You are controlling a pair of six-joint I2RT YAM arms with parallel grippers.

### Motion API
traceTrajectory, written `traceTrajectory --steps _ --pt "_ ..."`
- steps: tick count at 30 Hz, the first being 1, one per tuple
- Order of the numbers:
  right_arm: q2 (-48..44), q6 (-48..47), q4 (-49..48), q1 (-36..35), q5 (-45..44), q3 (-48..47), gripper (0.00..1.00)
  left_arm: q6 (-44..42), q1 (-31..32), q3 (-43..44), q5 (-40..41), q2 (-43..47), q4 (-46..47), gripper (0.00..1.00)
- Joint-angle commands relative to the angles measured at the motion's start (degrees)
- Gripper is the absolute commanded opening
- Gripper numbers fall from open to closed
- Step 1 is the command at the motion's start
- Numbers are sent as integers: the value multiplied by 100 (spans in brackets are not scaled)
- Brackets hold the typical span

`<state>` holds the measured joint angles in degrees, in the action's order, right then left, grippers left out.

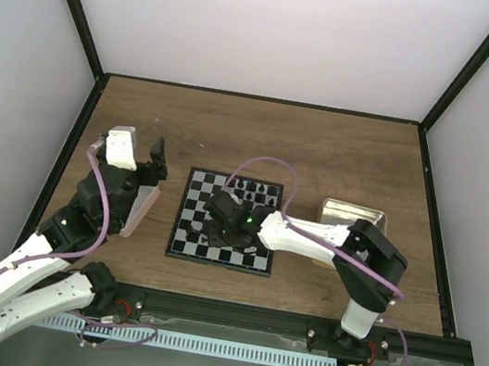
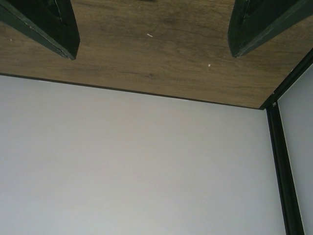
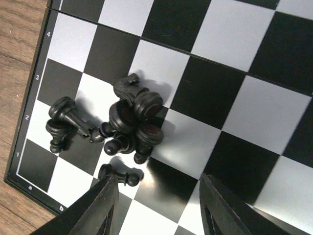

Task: Set up the chess pieces on the board
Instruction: Pick up the chess piece from the chessboard.

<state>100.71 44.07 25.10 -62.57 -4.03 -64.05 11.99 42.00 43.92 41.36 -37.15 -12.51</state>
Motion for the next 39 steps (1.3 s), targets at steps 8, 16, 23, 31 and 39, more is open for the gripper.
traceTrajectory --steps 8,16,23,31,39 --pt "362 -78 -285 -71 230 -494 24 -15 -18 111 60 80 -6 85" --pt "309 -65 -449 -84 274 -538 17 -22 -17 115 55 111 -17 85" --pt "402 -66 -477 -105 288 -644 24 -29 -17 108 65 121 -23 85" --pt "564 -42 -422 -103 137 -743 26 -21 -19 106 55 117 -23 85" --pt "752 23 -252 -102 10 -830 21 -21 -17 103 45 102 -23 85"
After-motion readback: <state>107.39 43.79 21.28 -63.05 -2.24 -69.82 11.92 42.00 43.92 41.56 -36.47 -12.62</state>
